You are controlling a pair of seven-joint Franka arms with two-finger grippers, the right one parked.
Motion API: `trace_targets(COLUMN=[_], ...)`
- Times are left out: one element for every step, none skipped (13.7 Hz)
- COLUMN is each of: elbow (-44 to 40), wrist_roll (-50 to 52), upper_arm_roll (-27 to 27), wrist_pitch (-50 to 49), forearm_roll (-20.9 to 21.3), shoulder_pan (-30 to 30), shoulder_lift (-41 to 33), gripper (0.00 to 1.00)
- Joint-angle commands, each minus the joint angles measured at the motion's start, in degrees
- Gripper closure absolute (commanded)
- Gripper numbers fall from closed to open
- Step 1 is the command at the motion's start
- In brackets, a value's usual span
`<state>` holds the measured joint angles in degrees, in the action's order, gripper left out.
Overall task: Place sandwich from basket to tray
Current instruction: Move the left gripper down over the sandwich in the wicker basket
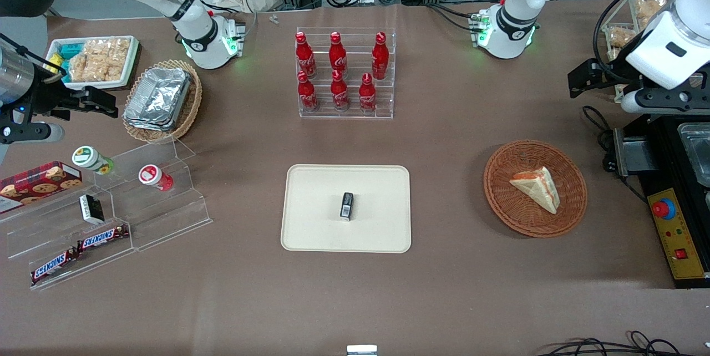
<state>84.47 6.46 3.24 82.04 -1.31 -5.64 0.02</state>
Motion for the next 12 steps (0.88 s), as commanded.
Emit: trace_targets(elbow=[-1.85, -1.76, -1.5, -1.33, -0.8, 0.94, 2.79, 5.77, 8.75, 11.83, 15.17, 17.98], wrist_roll=[0.04, 0.05, 0.22, 1.53, 4.24, 4.87, 5.84, 7.5, 10.3, 12.07, 13.22, 15.84], upper_arm_roll=[-0.16, -0.16, -0.16, -0.16, -0.25, -0.16, -0.07, -0.16, -0.16, -0.16, -0.16, -0.25], wrist_pitch=[-1.53, -1.53, -1.35, -1.35, -1.44, -0.92, 0.74, 2.67, 6.0, 8.73, 11.8, 14.96], forearm_roll=[-0.62, -0.27, 0.17, 0.26, 0.09, -0.61, -0.79, -0.79, -0.79, -0.88, -0.88, -0.88], shoulder_pan=[0.02, 0.02, 0.02, 0.02, 0.19, 2.02, 3.61, 4.14, 5.89, 7.47, 7.92, 7.93], shoulder_lift=[0.16, 0.15, 0.41, 0.85, 1.03, 1.2, 1.12, 0.94, 0.77, 0.68, 0.51, 0.59], gripper=[0.0, 0.0, 0.0, 0.0, 0.0, 0.0, 0.0, 0.0, 0.0, 0.0, 0.0, 0.0])
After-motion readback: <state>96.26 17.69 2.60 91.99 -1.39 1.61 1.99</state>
